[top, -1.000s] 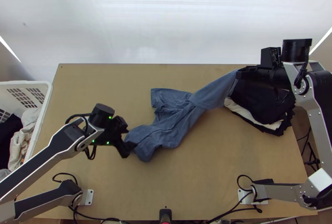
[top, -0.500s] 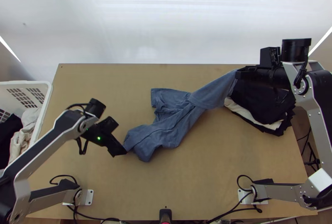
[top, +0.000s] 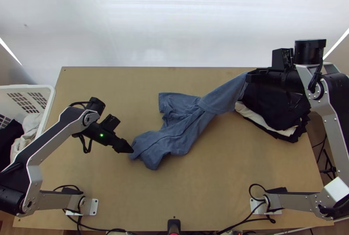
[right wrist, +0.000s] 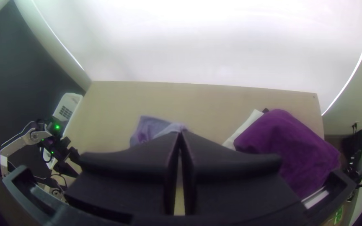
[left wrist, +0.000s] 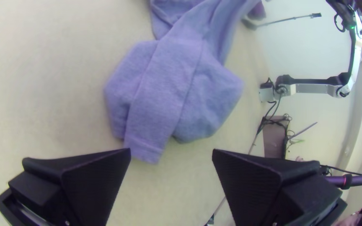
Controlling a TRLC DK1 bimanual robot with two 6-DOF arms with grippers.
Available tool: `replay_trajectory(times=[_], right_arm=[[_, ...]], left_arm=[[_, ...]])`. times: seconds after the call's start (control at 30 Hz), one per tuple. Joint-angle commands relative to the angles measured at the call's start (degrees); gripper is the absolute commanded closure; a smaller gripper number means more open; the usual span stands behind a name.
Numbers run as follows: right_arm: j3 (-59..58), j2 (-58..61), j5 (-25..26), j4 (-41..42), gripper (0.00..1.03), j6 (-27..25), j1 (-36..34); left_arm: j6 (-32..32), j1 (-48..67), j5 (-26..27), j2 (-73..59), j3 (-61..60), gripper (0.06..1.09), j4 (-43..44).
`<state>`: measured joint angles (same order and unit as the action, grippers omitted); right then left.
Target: Fold the t-shirt
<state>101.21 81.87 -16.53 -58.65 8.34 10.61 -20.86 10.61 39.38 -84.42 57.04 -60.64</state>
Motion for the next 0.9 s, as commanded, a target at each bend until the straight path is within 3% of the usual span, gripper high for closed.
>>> replay_trajectory(times=[0.0,0.87], right_arm=[[0.57,0.22,0.19,0.03,1.00,0.10,0.20],[0.48,0.49,0.45,-0.15,1.00,0.71,1.17]], left_arm=[[-0.58,-0.68,0.53,-1.97,-3.16,0.14,4.04],[1.70,0.73,0.09,-3.38,-6.15,0.14,9.75]])
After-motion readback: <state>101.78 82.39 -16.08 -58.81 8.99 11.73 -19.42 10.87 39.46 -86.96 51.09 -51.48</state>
